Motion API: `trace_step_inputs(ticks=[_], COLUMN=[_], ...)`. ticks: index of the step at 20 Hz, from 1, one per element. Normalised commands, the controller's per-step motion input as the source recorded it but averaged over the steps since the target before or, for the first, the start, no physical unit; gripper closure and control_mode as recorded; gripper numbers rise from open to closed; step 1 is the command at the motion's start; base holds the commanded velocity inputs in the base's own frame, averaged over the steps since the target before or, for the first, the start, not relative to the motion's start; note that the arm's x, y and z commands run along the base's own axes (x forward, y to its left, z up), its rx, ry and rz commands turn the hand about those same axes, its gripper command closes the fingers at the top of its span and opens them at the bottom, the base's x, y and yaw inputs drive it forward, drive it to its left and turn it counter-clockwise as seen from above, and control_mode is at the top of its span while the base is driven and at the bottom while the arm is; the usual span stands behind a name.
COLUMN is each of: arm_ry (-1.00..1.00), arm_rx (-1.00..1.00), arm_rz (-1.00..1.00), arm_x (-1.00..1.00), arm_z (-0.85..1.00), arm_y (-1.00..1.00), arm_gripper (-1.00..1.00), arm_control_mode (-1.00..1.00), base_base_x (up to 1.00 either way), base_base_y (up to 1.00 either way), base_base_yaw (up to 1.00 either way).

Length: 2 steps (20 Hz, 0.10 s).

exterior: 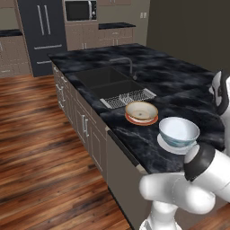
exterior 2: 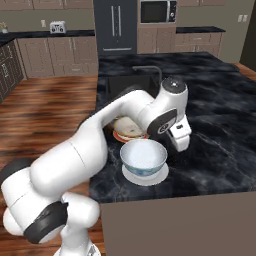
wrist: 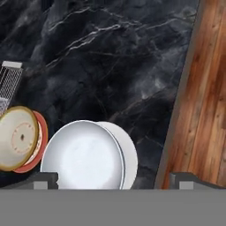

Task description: Move the bowls from the cabinet to the plates on the dining table.

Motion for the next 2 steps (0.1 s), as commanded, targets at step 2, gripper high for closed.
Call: trace_step_inputs(ticks=[2], arm_ry=[-0.03], arm_rx=[0.01], arm_rz=[0.00], arm_x=[-0.13], arm_z=[0.49], arm_y=[0.00], arm_gripper=[-1.00], arm_control_mode=[-1.00], base_base_x=[0.00], base_base_y=[0.00], base_base_yaw=[0.00])
